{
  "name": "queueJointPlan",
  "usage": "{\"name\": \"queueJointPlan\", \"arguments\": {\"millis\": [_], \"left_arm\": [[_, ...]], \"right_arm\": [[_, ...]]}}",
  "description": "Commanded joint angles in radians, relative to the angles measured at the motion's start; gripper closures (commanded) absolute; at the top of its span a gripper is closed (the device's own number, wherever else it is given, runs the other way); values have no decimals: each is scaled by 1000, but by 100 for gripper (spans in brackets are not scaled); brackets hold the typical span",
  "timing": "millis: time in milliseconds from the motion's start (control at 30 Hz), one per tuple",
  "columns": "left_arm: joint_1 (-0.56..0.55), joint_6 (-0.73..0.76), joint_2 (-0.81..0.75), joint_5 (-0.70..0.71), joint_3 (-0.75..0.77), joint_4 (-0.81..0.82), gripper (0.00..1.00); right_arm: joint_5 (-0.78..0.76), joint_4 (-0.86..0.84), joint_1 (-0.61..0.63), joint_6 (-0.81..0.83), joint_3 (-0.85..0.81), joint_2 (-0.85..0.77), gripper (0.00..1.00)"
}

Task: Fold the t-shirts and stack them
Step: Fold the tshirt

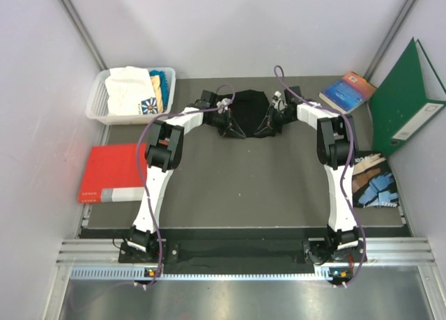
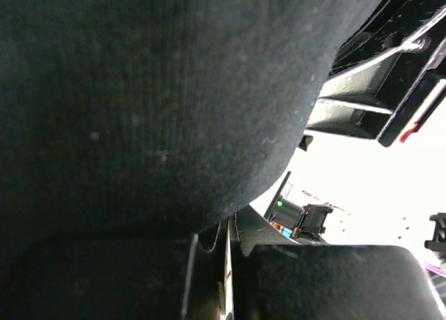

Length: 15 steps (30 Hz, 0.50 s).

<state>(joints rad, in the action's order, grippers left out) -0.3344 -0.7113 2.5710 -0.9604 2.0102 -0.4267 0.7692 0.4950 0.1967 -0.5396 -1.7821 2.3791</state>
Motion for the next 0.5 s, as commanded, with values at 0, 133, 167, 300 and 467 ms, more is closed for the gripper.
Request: {"name": "queueJointPlan", "arguments": {"millis": [0, 133, 167, 300, 467], "left_arm": [[18, 50, 35, 109, -59, -133, 100], [32, 90, 5, 121, -79, -173, 100], [34, 102, 0, 124, -77, -190, 100], [40, 188, -37, 167, -41, -327, 100], [40, 268, -123, 239, -25, -391, 100]], "right_arm": [[-174, 151, -46, 105, 7, 14, 100], [-211, 175, -91, 153, 26, -3, 100], [-218, 195, -94, 174, 18, -11, 100], [-177, 192, -103, 230, 9, -98, 100], [-104, 64, -123, 193, 42, -228, 59]]}}
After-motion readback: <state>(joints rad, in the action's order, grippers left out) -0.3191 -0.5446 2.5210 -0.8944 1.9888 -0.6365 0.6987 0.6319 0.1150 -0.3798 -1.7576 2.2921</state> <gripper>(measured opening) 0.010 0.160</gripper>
